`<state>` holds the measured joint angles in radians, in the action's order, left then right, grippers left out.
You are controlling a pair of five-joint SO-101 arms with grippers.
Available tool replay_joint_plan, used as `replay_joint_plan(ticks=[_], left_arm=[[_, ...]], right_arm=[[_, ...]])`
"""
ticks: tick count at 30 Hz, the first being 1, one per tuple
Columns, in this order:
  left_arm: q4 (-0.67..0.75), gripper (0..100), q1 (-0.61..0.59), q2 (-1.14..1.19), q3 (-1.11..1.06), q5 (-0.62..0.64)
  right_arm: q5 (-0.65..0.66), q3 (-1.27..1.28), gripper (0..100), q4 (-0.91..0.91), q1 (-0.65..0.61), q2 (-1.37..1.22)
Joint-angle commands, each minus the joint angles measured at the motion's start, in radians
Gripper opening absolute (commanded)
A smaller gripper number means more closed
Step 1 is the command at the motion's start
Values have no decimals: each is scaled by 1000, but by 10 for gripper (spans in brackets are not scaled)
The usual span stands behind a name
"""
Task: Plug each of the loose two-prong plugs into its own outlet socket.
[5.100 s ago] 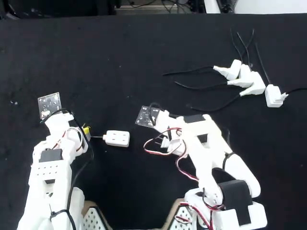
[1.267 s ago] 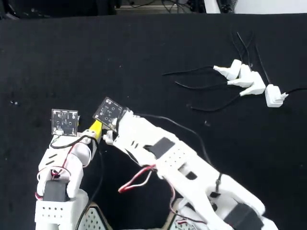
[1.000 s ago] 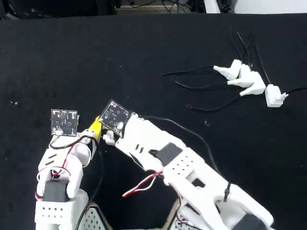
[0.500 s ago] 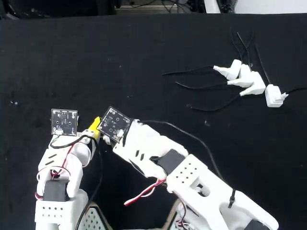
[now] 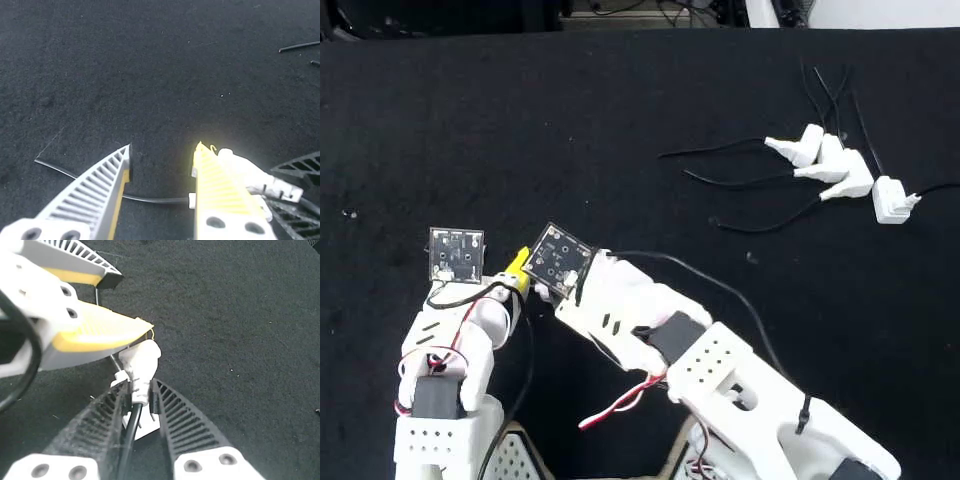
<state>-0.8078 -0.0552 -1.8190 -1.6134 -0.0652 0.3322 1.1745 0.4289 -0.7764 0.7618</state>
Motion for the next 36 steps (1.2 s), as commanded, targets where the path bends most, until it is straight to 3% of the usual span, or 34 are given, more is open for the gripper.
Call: replay_joint_plan(ticks=[1,36], left_arm=[[8,206,-1,-8,12,-5],[8,207,2,-6,-19,-5]], right_arm=[[-5,-16,11,-3,-23,38],[-5,-35,11,5,-23,39]])
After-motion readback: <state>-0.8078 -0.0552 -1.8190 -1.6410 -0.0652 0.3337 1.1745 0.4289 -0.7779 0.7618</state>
